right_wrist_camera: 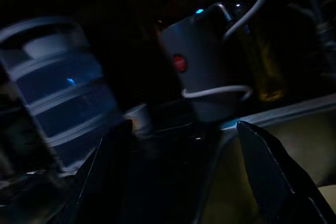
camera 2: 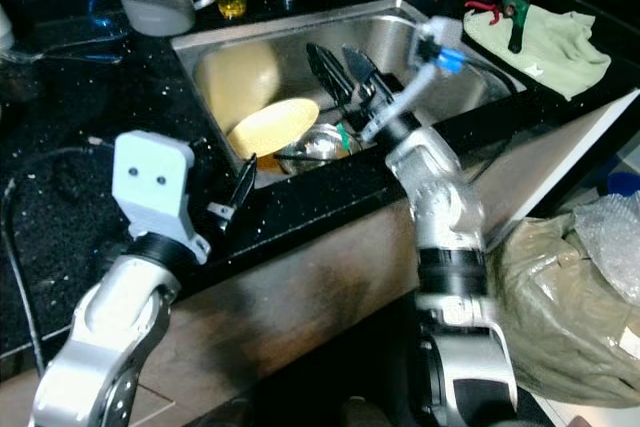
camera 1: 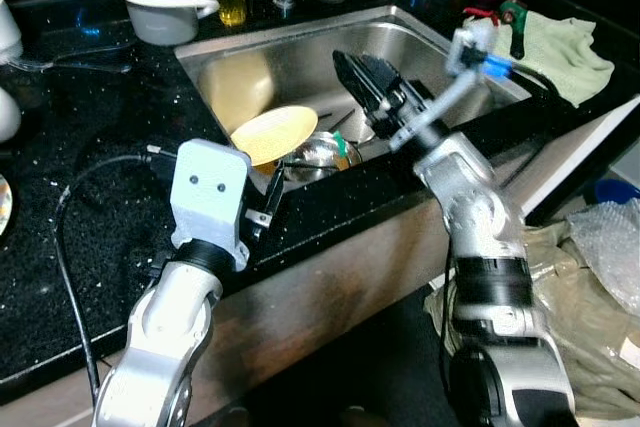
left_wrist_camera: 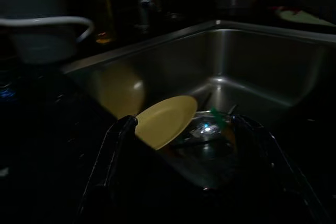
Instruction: Kitchen organization
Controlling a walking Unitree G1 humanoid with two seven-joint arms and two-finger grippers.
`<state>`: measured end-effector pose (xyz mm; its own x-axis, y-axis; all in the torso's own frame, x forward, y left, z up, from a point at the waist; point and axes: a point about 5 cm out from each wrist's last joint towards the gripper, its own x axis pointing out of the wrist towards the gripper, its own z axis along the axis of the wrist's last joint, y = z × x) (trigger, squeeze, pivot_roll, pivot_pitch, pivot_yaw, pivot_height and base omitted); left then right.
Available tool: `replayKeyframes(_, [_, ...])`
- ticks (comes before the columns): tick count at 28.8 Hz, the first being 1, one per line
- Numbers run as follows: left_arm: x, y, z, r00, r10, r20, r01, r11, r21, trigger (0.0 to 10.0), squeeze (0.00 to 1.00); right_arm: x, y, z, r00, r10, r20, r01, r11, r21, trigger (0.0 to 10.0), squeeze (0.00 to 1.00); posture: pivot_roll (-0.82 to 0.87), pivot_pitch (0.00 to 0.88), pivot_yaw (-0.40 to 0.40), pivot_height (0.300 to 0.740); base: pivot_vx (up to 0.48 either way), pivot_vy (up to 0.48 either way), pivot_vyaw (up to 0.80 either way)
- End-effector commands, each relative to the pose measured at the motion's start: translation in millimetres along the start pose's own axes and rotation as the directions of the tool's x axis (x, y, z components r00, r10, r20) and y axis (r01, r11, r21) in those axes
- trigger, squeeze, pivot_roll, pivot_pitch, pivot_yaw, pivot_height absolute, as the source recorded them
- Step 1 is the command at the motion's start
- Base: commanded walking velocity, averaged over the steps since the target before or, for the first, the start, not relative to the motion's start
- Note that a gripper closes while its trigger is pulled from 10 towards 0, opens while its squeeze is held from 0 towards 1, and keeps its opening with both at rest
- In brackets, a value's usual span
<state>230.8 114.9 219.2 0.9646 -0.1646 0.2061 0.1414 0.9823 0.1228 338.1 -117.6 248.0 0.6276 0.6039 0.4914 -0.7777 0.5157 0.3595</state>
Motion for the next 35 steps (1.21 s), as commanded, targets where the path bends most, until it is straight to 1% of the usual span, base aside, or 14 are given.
replayKeyframes(1, [1.3,1.1,-4,1.0,0.016,-0.027,-0.015,1.0,0.014,10.0,0.0,-0.7,5.6,4,0.999,0.033,0.02,-0.034,0.999,0.012,10.0,0.0,0.08,0.085,-0.07,0.74,0.0,0.0,0.0])
replayKeyframes(8, [3.4,2.0,-6,0.999,0.02,-0.041,-0.019,0.999,0.029,10.0,0.0,-10.5,15.9,2,0.996,0.09,0.023,-0.092,0.993,0.074,10.0,0.0,0.08,0.083,-0.065,0.74,0.0,0.0,0.0])
replayKeyframes(13, [3.3,1.3,-8,0.999,0.02,-0.048,-0.019,0.999,0.034,10.0,0.0,-13.2,18.5,-1,0.994,0.11,0.013,-0.111,0.99,0.086,10.0,0.0,0.08,0.082,-0.064,0.74,0.0,0.0,0.0])
replayKeyframes(16, [2.1,0.9,-12,0.998,0.02,-0.062,-0.018,0.999,0.039,10.0,0.0,-16.3,14.6,-6,0.996,0.085,-0.016,-0.083,0.993,0.078,10.0,0.0,0.08,0.08,-0.066,0.74,-0.08,0.0,0.0])
replayKeyframes(18, [-3.8,1.0,-25,0.994,0.025,-0.106,-0.02,0.999,0.045,10.0,0.0,-27.4,0.5,-16,0.997,-0.014,-0.072,0.017,0.999,0.04,10.0,0.0,0.07,0.082,-0.067,0.74,-0.24,0.0,0.0])
replayKeyframes(19, [-3.8,1.0,-25,0.994,0.025,-0.106,-0.02,0.999,0.045,10.0,0.0,-27.4,0.5,-16,0.997,-0.014,-0.072,0.017,0.999,0.04,10.0,0.0,0.07,0.082,-0.067,0.74,-0.24,0.0,0.0])
replayKeyframes(21, [-8.2,0.4,-33,0.991,0.025,-0.133,-0.019,0.999,0.045,10.0,0.0,-37.7,-5.2,-20,0.994,-0.047,-0.094,0.051,0.998,0.036,10.0,0.0,0.07,0.083,-0.068,0.74,-0.12,0.0,0.0])
replayKeyframes(22, [-9.1,0.0,-34,0.99,0.024,-0.137,-0.018,0.999,0.044,10.0,0.0,-41.4,-4.6,-20,0.995,-0.041,-0.093,0.046,0.998,0.05,10.0,0.0,0.07,0.084,-0.067,0.74,-0.24,0.0,0.0])
replayKeyframes(25, [-9.1,-0.5,-34,0.99,0.023,-0.137,-0.017,0.999,0.043,10.0,0.0,-43.9,-2.5,-18,0.996,-0.027,-0.083,0.033,0.997,0.074,10.0,0.0,0.07,0.085,-0.066,0.74,-0.242,0.0,0.0])
replayKeyframes(26, [-7.8,-1.9,-32,0.991,0.018,-0.132,-0.013,0.999,0.041,10.0,0.0,-46.1,5.5,-13,0.998,0.036,-0.044,-0.03,0.991,0.132,10.0,0.0,0.07,0.084,-0.062,0.74,-0.251,0.0,0.0])
replayKeyframes(28, [-6.5,-3.1,-31,0.992,0.013,-0.126,-0.008,0.999,0.039,10.0,0.0,-46.2,10.3,-11,0.997,0.074,-0.028,-0.069,0.986,0.155,10.0,0.0,0.07,0.084,-0.061,0.74,-0.255,0.0,0.0])
replayKeyframes(33, [-3.4,-3.3,-25,0.996,0.008,-0.094,-0.003,0.999,0.045,10.0,0.0,-45.7,15.9,-14,0.993,0.117,-0.034,-0.11,0.981,0.161,10.0,0.0,0.07,0.083,-0.059,0.74,-0.268,0.0,0.0])
replayKeyframes(35, [-2.8,-2.9,-24,0.996,0.009,-0.087,-0.005,0.999,0.046,10.0,0.0,-45.8,16.2,-15,0.992,0.119,-0.037,-0.111,0.981,0.162,10.0,0.0,0.07,0.081,-0.057,0.74,-0.283,0.0,0.0])
